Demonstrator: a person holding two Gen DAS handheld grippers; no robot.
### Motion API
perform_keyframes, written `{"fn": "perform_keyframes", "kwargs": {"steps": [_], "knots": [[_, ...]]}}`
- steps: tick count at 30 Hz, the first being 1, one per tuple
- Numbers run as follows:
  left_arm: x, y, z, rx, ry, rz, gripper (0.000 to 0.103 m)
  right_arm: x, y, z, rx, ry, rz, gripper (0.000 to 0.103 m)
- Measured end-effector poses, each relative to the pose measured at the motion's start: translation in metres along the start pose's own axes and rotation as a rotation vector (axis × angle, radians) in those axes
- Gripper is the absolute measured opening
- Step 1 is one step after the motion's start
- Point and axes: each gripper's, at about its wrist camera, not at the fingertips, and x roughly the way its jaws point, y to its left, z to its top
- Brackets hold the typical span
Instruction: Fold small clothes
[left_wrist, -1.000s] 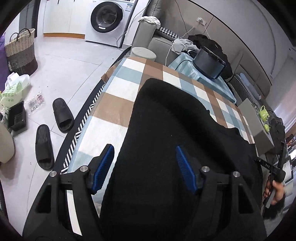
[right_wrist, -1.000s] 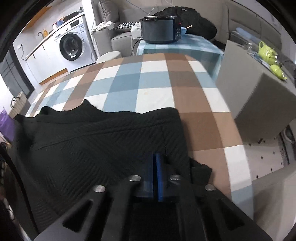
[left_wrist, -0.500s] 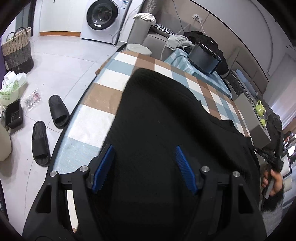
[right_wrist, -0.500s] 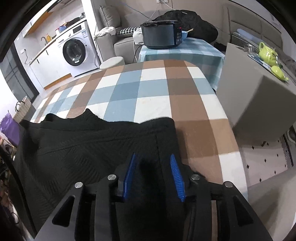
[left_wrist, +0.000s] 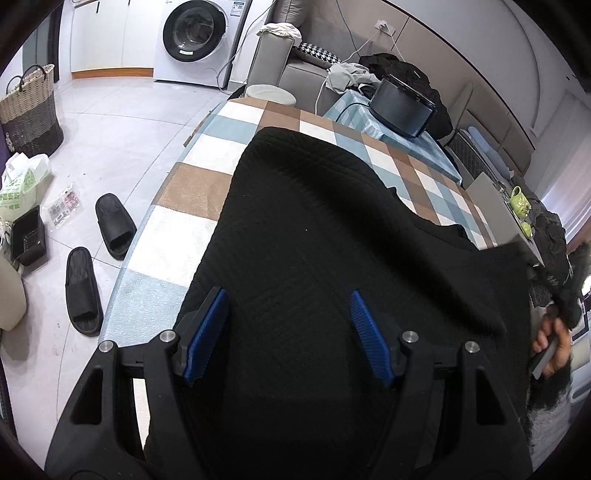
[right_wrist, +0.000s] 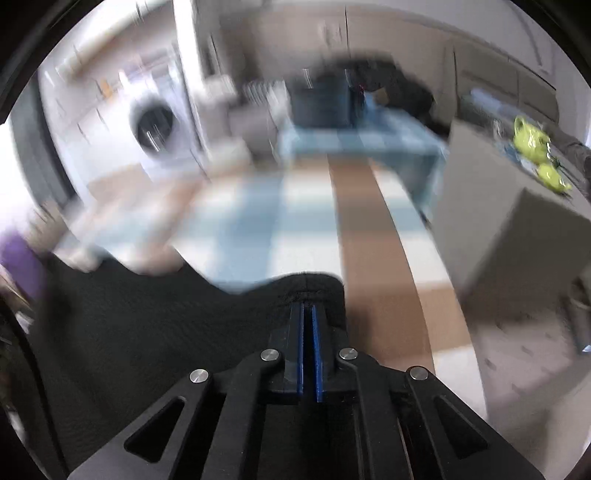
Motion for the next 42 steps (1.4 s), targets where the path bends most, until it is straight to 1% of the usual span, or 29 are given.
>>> {"fn": "perform_keyframes", "kwargs": {"steps": [2,4,5,7,9,10,11,12,13,14,16,18,22,23,25,26,28,30,31,32,33,35,39,40,42], "knots": [[0.0,0.002,0.0,-0.005,0.0,0.001,0.066,-0.014,-0.009,0.004,0.035,-0.055,-0.062,0.003],[0.0,0.004,0.001,-0.012,0.0,0.001,0.066,-0.011,-0.022,0.004,0.084,-0.048,-0.126,0.003],[0.0,0.004,0.001,-0.014,0.002,-0.002,0.066,-0.005,-0.032,0.002,0.119,-0.031,-0.155,0.003],[0.0,0.005,0.0,-0.014,0.005,0.005,0.066,0.011,-0.046,-0.001,0.178,0.045,-0.149,0.003],[0.0,0.008,-0.001,-0.012,0.01,0.017,0.066,0.021,-0.048,-0.004,0.178,0.086,-0.188,0.005],[0.0,0.009,-0.002,-0.012,0.014,0.025,0.066,0.026,-0.048,-0.005,0.176,0.121,-0.201,0.006],[-0.001,0.012,-0.004,-0.011,0.022,0.036,0.066,0.026,-0.049,-0.008,0.193,0.147,-0.174,0.007],[-0.002,0.014,-0.006,-0.01,0.026,0.042,0.066,0.024,-0.05,-0.009,0.208,0.166,-0.137,0.013],[-0.002,0.016,-0.008,-0.008,0.031,0.049,0.066,0.022,-0.05,-0.01,0.212,0.177,-0.118,0.023],[-0.003,0.019,-0.011,-0.008,0.04,0.062,0.066,0.015,-0.048,-0.013,0.212,0.184,-0.098,0.027],[-0.006,0.024,-0.018,-0.009,0.053,0.07,0.066,-0.002,-0.043,-0.021,0.207,0.189,-0.058,0.042],[-0.009,0.03,-0.028,-0.017,0.066,0.074,0.066,-0.024,-0.039,-0.035,0.211,0.208,-0.021,0.051],[-0.016,0.04,-0.051,-0.026,0.101,0.072,0.066,-0.073,-0.035,-0.076,0.255,0.227,0.05,0.052],[-0.022,0.04,-0.058,-0.017,0.09,0.067,0.066,-0.082,-0.033,-0.086,0.264,0.233,0.059,0.052],[-0.027,0.04,-0.066,-0.015,0.092,0.06,0.066,-0.098,-0.031,-0.106,0.287,0.25,0.078,0.052],[-0.03,0.039,-0.071,-0.013,0.092,0.05,0.066,-0.103,-0.031,-0.113,0.295,0.253,0.074,0.052],[-0.035,0.038,-0.079,-0.009,0.087,0.026,0.058,-0.117,-0.029,-0.13,0.313,0.258,0.073,0.052],[-0.04,0.037,-0.087,-0.005,0.072,0.019,0.029,-0.125,-0.027,-0.142,0.315,0.262,0.075,0.052],[-0.044,0.036,-0.091,0.004,0.06,0.015,0.026,-0.128,-0.026,-0.147,0.305,0.266,0.074,0.052],[-0.049,0.034,-0.095,0.014,0.037,0.009,0.018,-0.129,-0.024,-0.151,0.295,0.27,0.065,0.052],[-0.054,0.033,-0.098,0.014,0.023,0.003,0.015,-0.129,-0.025,-0.155,0.293,0.276,0.054,0.052],[-0.064,0.032,-0.102,0.004,0.003,-0.009,0.011,-0.129,-0.026,-0.159,0.306,0.282,0.06,0.052],[-0.096,0.032,-0.113,-0.006,-0.045,-0.035,0.01,-0.127,-0.031,-0.159,0.315,0.29,0.05,0.052],[-0.102,0.033,-0.117,-0.012,-0.049,-0.035,0.01,-0.129,-0.031,-0.161,0.317,0.291,0.054,0.052],[-0.106,0.037,-0.125,-0.032,-0.033,-0.025,0.01,-0.128,-0.031,-0.16,0.31,0.296,0.057,0.052]]}}
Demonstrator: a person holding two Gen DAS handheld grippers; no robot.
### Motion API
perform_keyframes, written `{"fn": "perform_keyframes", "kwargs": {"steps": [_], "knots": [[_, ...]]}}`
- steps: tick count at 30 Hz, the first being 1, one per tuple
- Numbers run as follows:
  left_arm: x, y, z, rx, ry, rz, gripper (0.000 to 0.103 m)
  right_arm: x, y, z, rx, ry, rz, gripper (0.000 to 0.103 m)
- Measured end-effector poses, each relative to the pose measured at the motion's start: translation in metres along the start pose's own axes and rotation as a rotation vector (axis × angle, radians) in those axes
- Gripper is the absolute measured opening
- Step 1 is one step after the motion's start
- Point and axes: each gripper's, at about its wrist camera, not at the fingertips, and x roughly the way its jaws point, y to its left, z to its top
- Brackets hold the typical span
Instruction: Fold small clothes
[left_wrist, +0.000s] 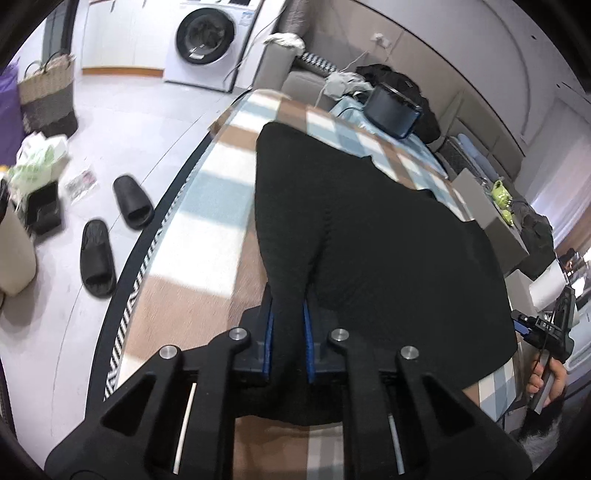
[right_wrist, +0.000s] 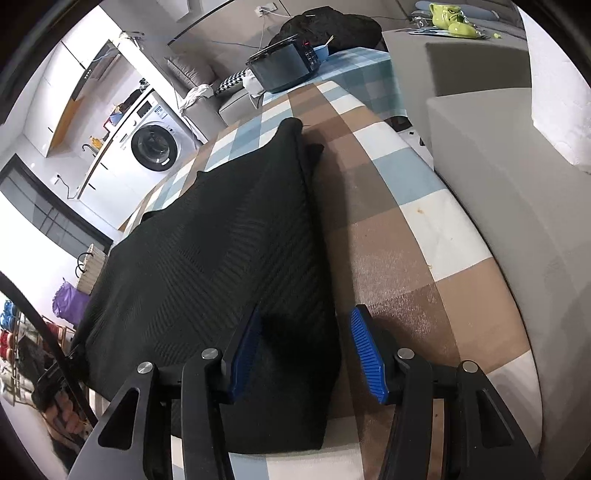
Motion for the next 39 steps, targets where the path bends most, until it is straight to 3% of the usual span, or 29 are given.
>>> {"fn": "perform_keyframes", "kwargs": {"steps": [5,17,21,23,25,29,34,37,39], "knots": [[-0.003,0.008,-0.012,-0.046,0.016,-0.005,0.01,-0.002,0.002,-0.004,0.014,0.013,0.054,0.052],[-0.014,0.011,-0.019,-0.031,-0.003,0.005,0.011,-0.018,0.017,-0.024,-0.004,0.002,0.069,0.052],[-0.014,0.015,-0.022,-0.028,0.009,0.01,0.012,-0.015,0.017,-0.029,-0.008,0.007,0.025,0.052],[-0.02,0.017,-0.024,-0.03,0.008,0.012,0.012,-0.014,0.018,-0.03,-0.005,0.024,-0.04,0.052],[-0.027,0.017,-0.028,-0.026,0.005,0.02,0.014,-0.02,0.019,-0.03,-0.009,0.011,-0.072,0.052],[-0.045,0.018,-0.038,-0.031,-0.011,0.037,0.019,-0.035,0.034,-0.031,-0.041,-0.04,0.051,0.052],[-0.057,0.016,-0.05,-0.034,-0.008,0.043,0.025,-0.021,0.062,-0.036,-0.12,-0.006,0.109,0.052],[-0.063,0.016,-0.059,-0.048,0.01,0.044,0.029,-0.006,0.067,-0.042,-0.147,0.034,0.083,0.052],[-0.066,0.018,-0.067,-0.08,0.039,0.036,0.038,-0.002,0.061,-0.043,-0.12,0.043,0.08,0.052]]}}
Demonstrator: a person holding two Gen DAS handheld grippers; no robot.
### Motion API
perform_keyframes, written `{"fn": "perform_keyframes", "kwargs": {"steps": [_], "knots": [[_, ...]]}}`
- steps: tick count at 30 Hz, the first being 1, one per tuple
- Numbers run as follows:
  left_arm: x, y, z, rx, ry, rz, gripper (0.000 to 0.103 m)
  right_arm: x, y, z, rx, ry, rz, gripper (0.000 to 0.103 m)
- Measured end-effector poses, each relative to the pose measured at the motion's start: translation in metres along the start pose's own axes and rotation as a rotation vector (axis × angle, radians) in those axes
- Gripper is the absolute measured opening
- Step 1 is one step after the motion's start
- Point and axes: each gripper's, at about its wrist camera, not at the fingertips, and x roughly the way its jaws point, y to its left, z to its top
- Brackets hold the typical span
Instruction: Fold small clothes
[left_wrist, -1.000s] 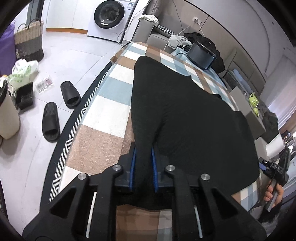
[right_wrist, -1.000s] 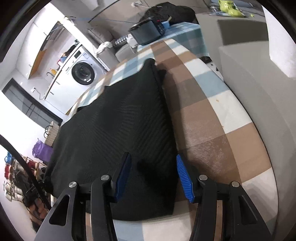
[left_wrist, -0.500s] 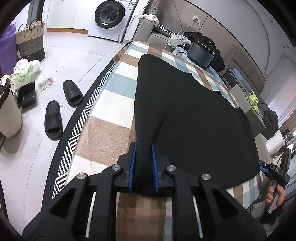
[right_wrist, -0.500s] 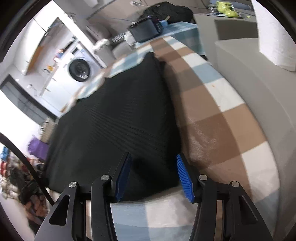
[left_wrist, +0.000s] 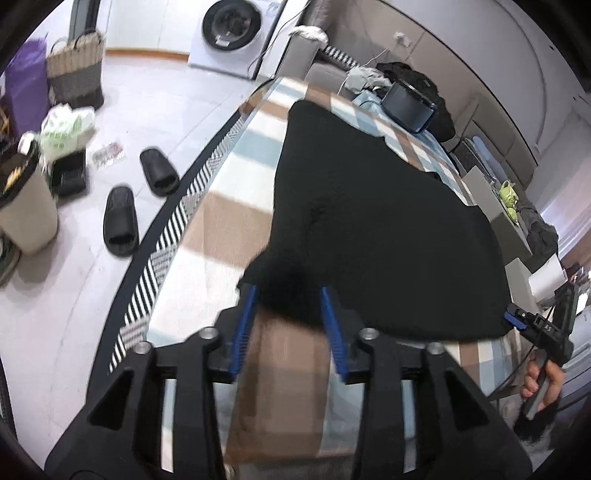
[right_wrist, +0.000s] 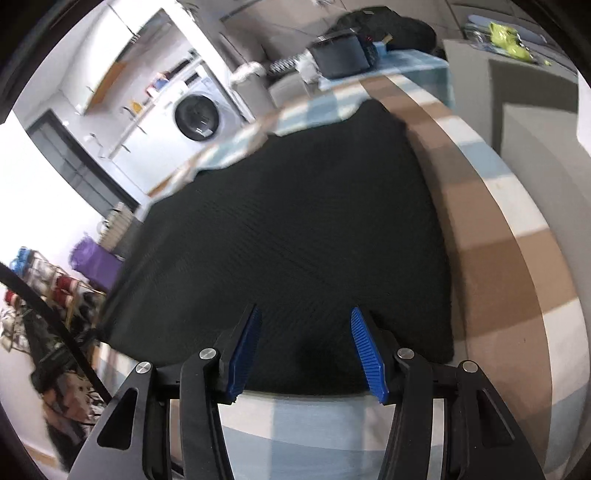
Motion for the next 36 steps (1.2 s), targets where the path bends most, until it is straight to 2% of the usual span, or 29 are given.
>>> {"fn": "perform_keyframes", "kwargs": {"steps": [4,6,8,12,14,19,20,21,22,23,26,33,36], "knots": [[-0.002,-0.002,-0.014,-0.039,0.033,-0.06,0.042,-0.005,-0.009,-0.002,0.06,-0.013,0.045,0.052],[0.0,-0.003,-0.019,-0.063,0.028,-0.086,0.055,-0.006,-0.006,-0.003,0.058,-0.021,0.051,0.052],[0.005,-0.005,-0.02,-0.096,0.025,-0.092,0.055,-0.003,-0.004,-0.002,0.05,-0.016,0.054,0.052],[0.025,-0.005,-0.017,-0.192,0.021,-0.06,0.055,-0.002,0.002,-0.002,0.037,-0.016,0.071,0.052],[0.033,-0.009,-0.012,-0.224,-0.029,-0.037,0.055,-0.003,0.003,-0.002,0.031,-0.017,0.084,0.052],[0.052,-0.029,0.001,-0.256,-0.087,0.024,0.055,-0.003,0.005,-0.002,0.027,-0.023,0.091,0.052],[0.056,-0.034,0.004,-0.249,-0.091,0.035,0.05,-0.002,0.005,-0.001,0.026,-0.022,0.093,0.052],[0.061,-0.039,0.006,-0.24,-0.09,0.041,0.03,-0.001,0.005,-0.001,0.025,-0.022,0.095,0.052],[0.066,-0.045,0.009,-0.227,-0.089,0.045,0.02,0.0,0.005,0.0,0.026,-0.021,0.095,0.052],[0.069,-0.051,0.01,-0.21,-0.092,0.044,0.017,0.001,0.005,0.0,0.027,-0.02,0.097,0.052],[0.061,-0.062,0.013,-0.155,-0.152,0.047,0.014,0.002,0.005,0.002,0.027,-0.017,0.101,0.052],[0.056,-0.085,0.022,-0.042,-0.164,0.084,0.013,0.006,0.003,0.004,0.034,-0.017,0.108,0.053],[0.054,-0.106,0.033,0.057,-0.187,0.093,0.013,0.005,0.004,0.003,0.039,-0.024,0.106,0.053]]}}
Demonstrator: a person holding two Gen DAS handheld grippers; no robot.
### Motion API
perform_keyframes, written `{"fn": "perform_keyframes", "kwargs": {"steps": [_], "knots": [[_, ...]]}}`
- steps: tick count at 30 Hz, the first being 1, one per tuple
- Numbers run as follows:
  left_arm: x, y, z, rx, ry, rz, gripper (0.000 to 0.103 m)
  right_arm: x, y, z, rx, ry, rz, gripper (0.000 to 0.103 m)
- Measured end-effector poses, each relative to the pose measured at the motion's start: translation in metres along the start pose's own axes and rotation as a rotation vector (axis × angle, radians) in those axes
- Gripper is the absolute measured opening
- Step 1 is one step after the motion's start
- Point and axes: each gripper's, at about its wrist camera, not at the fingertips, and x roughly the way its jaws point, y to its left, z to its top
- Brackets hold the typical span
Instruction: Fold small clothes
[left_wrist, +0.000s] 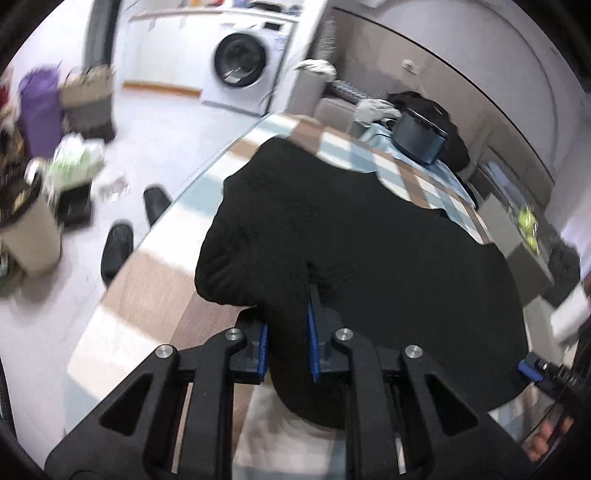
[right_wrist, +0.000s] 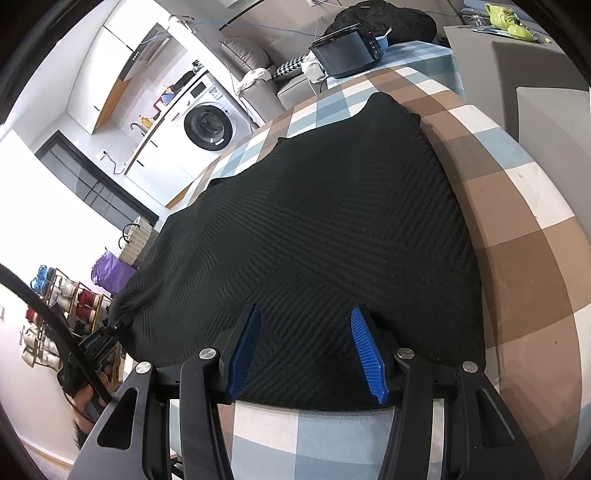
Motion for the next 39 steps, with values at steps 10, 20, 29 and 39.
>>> {"fn": "perform_keyframes", "kwargs": {"steps": [10,20,29,39], "knots": [[-0.005,-0.176,0.024,0.494,-0.098,-0.294,0.013,-0.016,-0.007,-0.013,0.047,-0.027,-0.015,0.053],[0.037,-0.239,-0.05,0.645,0.277,-0.514,0.027,-0.033,-0.013,-0.012,0.077,-0.049,-0.039,0.054],[-0.006,-0.16,-0.007,0.441,0.139,-0.492,0.071,-0.018,-0.002,0.006,0.098,-0.017,0.13,0.054],[0.011,-0.106,0.001,0.359,0.196,-0.4,0.071,-0.028,0.002,0.014,0.132,-0.037,0.18,0.054]]}}
